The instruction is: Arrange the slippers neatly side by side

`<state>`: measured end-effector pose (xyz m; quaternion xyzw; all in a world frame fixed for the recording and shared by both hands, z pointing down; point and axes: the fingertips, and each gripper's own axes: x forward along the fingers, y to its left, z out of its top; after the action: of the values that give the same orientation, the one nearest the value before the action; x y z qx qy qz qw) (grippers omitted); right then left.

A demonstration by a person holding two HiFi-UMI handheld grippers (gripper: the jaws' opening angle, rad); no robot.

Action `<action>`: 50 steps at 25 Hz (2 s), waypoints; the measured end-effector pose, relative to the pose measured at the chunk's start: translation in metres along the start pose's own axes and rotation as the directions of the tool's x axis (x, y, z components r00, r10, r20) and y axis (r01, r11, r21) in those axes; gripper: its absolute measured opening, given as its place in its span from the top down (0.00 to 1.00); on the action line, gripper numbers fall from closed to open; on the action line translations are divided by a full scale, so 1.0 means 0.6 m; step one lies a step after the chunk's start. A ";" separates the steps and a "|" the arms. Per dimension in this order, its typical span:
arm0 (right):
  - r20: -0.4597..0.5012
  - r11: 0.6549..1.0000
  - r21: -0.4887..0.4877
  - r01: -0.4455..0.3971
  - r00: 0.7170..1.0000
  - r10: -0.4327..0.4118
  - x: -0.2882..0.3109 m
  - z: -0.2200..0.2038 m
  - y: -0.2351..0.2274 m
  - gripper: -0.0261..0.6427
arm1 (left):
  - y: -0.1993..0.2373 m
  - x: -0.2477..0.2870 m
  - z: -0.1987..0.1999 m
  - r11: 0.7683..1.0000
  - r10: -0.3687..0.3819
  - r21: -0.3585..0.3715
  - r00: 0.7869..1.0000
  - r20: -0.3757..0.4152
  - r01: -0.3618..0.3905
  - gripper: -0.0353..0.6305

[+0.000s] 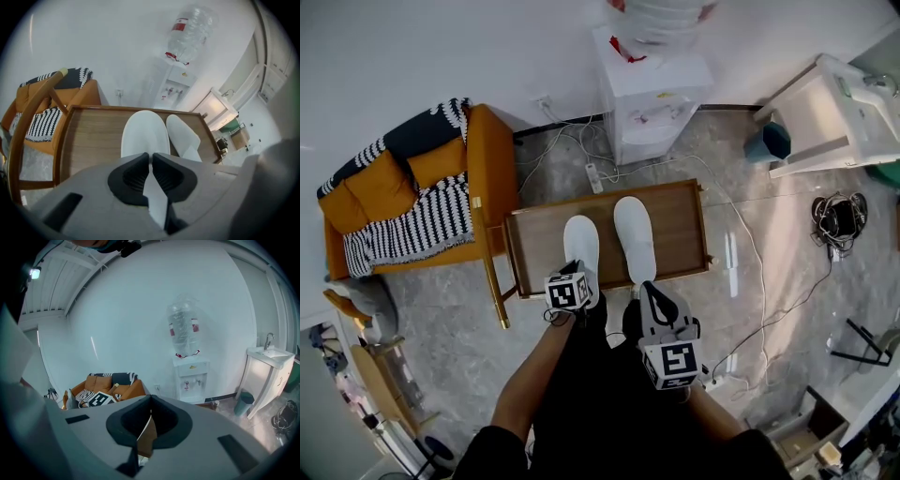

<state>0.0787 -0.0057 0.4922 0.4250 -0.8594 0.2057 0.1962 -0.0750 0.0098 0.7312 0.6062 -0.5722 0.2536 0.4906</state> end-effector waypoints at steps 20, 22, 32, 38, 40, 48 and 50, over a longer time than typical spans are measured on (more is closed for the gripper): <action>-0.027 1.000 0.010 0.005 1.000 -0.004 -0.016 -0.014 -0.081 0.94 | -0.060 0.089 0.009 0.994 0.061 -0.088 0.998 -0.018 -0.062 0.89; -0.032 1.000 0.009 0.003 0.999 -0.002 -0.012 -0.014 -0.086 0.94 | -0.058 0.096 0.011 0.993 0.065 -0.095 0.998 -0.019 -0.067 0.89; -0.047 0.999 0.027 0.023 0.999 -0.021 -0.001 -0.013 -0.111 0.94 | -0.054 0.118 0.023 0.992 0.076 -0.097 0.996 -0.046 -0.080 0.89; -0.051 0.999 0.039 0.030 0.998 -0.028 0.009 -0.012 -0.115 0.94 | -0.058 0.134 0.019 0.996 0.050 -0.077 0.997 -0.061 -0.054 0.89; -0.052 0.999 0.041 0.029 0.998 -0.027 0.011 -0.012 -0.115 0.94 | -0.059 0.137 0.018 0.997 0.039 -0.067 0.997 -0.063 -0.043 0.89; -0.059 0.999 0.027 0.027 0.998 -0.026 0.011 -0.017 -0.116 0.94 | -0.066 0.134 0.015 0.996 -0.020 -0.086 0.998 -0.067 0.015 0.74; -0.057 0.999 0.025 0.027 0.998 -0.026 0.011 -0.016 -0.114 0.94 | -0.069 0.127 0.018 0.996 -0.028 -0.082 0.998 -0.060 0.023 0.72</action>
<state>0.1321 -0.0427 0.5163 0.4330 -0.8450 0.2261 0.2175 -0.0222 -0.0390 0.7805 0.5850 -0.5589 0.2422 0.5354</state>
